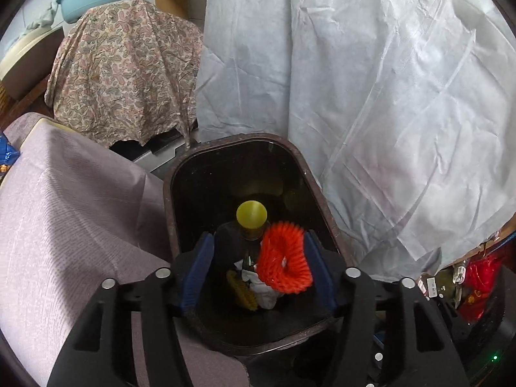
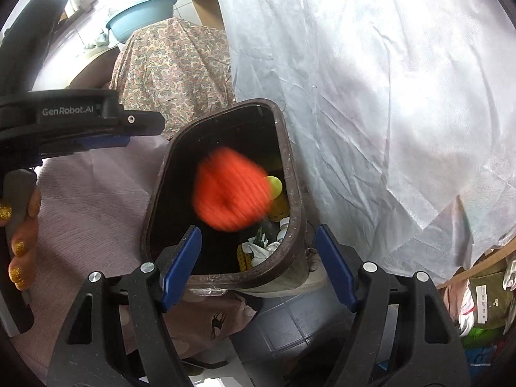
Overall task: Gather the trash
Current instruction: 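Carry the orange net and tissue over the bin and release both, then grasp the purple plastic bag with the left tool while the right grasps orange peel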
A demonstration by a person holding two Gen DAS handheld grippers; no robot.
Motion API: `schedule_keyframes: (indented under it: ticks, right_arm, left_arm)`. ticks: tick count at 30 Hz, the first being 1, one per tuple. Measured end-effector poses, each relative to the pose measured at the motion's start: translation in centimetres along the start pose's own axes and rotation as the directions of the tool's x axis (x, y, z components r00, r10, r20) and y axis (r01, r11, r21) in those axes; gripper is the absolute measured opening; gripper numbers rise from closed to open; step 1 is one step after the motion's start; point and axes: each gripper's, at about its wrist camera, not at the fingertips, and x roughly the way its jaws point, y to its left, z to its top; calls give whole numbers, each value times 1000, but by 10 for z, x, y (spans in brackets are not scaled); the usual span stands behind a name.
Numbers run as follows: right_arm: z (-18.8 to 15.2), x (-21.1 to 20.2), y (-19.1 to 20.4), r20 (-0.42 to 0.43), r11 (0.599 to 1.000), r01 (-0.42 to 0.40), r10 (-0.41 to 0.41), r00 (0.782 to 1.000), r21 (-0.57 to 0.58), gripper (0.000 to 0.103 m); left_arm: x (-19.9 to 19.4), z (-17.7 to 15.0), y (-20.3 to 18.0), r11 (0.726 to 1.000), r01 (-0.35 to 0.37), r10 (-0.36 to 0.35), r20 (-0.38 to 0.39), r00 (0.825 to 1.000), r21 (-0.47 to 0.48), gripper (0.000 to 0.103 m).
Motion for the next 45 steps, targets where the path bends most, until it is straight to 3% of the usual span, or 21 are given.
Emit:
schedule_keyframes:
  ticks: [10,15,21,29,37,42,45]
  right_arm:
    - [8,-15,20,33,999,-36,37,999,-27,73]
    - [15,-26,47,50,993,-92,96,994,-71,73]
    - [25,-39,96,42,970,-188,196,980,-155,73]
    - [34,-53,169,12,913,-273,290,957,-302,73]
    - [44,-50,251,-70,825,-360,368,927,-436,73]
    - [53,-29,310,-136,765,-372,356,924,-525,73]
    - [63,-9,349,-151,731,-338,312,938,-592,73]
  left_arm:
    - [-69,-3,19,999,49,-47,142,989,-10,76]
    - [-118,-22,57,1000,4,1,238,971,-20,83]
    - [-163,-56,129,991,-45,81,290,954,-129,85]
    - [-200,-104,236,933,-153,250,282,926,-325,86]
    - [-222,-142,319,849,-169,338,270,902,-500,86]
    - [-226,-144,348,830,-146,325,254,911,-538,86]
    - [-228,-140,367,824,-166,340,239,910,-542,86]
